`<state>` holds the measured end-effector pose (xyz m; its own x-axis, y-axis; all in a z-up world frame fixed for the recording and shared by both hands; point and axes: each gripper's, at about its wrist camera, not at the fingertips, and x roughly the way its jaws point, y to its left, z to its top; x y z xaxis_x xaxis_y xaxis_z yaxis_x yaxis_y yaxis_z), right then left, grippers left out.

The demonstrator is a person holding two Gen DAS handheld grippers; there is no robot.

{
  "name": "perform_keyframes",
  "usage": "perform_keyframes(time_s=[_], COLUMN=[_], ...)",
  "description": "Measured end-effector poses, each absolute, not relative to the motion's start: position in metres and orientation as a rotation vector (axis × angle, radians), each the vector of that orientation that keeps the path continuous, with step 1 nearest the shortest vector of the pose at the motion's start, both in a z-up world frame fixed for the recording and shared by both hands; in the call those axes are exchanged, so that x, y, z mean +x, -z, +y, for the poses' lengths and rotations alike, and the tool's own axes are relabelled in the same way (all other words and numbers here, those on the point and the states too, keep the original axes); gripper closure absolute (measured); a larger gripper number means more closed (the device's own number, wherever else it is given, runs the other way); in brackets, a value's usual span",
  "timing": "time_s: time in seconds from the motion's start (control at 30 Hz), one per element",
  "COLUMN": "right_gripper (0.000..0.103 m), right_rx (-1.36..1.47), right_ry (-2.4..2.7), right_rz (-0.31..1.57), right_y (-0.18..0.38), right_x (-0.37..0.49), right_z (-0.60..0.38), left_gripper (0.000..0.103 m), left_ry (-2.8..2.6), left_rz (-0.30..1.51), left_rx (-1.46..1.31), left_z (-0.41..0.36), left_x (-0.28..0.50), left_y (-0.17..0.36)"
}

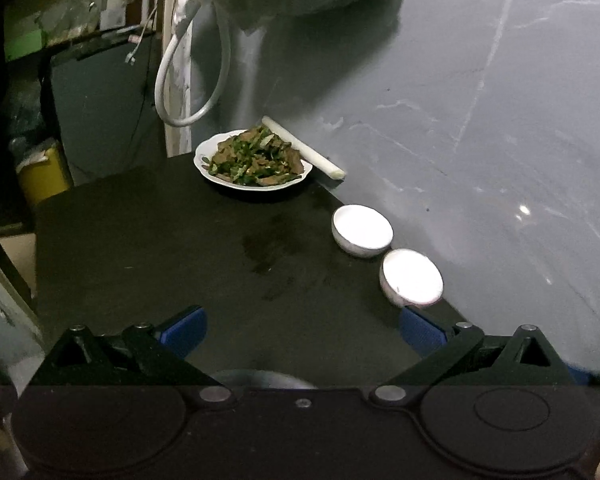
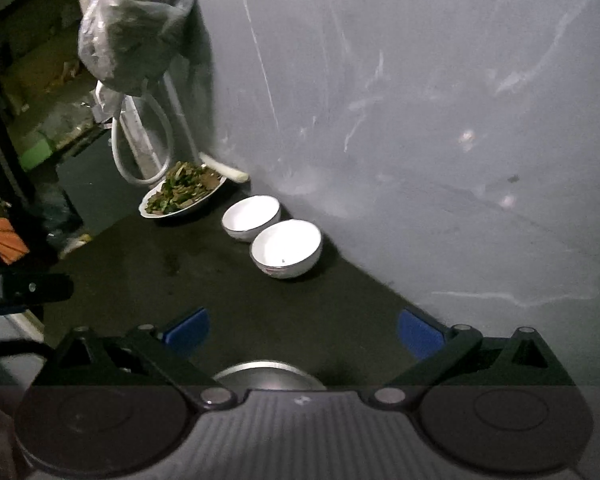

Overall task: Organize plates and bowls
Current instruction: 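Move both tools toward the nearer red-rimmed white bowl, then grip the red-rimmed white bowl rim with both tools and lift it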

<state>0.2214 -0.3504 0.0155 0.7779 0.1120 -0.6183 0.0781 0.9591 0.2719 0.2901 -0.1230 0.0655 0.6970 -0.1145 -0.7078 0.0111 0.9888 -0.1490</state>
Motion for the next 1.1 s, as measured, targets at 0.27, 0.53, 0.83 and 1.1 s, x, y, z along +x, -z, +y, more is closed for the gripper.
perform_keyframes(time_s=[0.27, 0.53, 0.83, 1.1], right_gripper=[0.003, 0.018, 0.038, 0.065], right_rx=[0.435, 0.484, 0.467, 0.446], right_ry=[-0.066, -0.068, -0.049, -0.053], right_rz=[0.727, 0.751, 0.778, 0.813], right_y=[0.02, 0.047, 0.062, 0.074], right_x=[0.274, 0.328, 0.376, 0.388], right_z=[-0.375, -0.375, -0.373, -0.373], left_gripper=[0.001, 0.001, 0.024, 0.06], left_ry=[0.137, 0.18, 0.22, 0.294], left_rz=[0.84, 0.891, 0.955, 1.027], left_rx=[-0.125, -0.037, -0.08, -0.105], left_z=[-0.164, -0.193, -0.194, -0.201], left_x=[0.36, 0.422, 0.453, 0.461], left_y=[-0.023, 0.02, 0.042, 0.053])
